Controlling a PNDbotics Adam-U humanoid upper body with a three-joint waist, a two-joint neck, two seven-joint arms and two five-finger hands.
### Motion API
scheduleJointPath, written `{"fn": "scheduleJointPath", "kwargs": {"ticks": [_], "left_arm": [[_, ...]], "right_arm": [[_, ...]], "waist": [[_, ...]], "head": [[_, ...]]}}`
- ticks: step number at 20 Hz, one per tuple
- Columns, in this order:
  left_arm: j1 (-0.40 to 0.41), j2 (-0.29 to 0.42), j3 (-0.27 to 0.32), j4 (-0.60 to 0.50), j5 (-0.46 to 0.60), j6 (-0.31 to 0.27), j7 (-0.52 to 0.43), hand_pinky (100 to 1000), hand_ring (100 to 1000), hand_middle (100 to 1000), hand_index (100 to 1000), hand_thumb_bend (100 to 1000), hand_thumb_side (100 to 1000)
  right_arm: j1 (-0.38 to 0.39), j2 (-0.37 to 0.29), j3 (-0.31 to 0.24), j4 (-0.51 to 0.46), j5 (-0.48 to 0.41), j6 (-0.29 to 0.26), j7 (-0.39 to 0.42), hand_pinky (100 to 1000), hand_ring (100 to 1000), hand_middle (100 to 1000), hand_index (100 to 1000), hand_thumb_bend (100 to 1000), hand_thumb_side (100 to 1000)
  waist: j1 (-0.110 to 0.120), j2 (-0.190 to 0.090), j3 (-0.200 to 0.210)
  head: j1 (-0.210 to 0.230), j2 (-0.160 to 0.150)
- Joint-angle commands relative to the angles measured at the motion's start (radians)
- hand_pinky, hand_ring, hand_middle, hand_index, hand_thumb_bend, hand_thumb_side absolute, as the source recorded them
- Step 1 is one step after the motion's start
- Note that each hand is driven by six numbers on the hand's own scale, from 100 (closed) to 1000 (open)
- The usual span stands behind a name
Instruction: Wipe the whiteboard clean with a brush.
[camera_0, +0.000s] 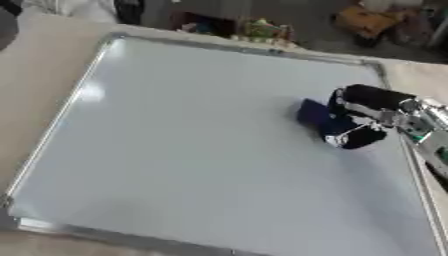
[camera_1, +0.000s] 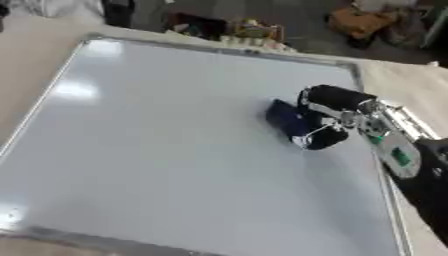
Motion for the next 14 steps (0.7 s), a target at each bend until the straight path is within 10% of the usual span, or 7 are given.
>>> {"fn": "scheduleJointPath", "kwargs": {"ticks": [1,14], "left_arm": [[-0.01,0.018,0.001,-0.012,0.002,-0.001,-0.004,671,637,568,627,264,982],[-0.008,0.018,0.001,-0.01,0.003,-0.002,-0.007,672,637,568,627,263,984]], "right_arm": [[-0.018,-0.024,-0.015,0.008,0.0,0.004,-0.004,602,666,200,154,100,341],[-0.02,-0.018,-0.026,0.065,0.043,0.001,-0.037,590,635,172,148,100,319]], "waist": [[0.006,-0.023,-0.001],[0.009,-0.024,-0.001]], "head": [[0.002,-0.011],[0.001,-0.011]]}}
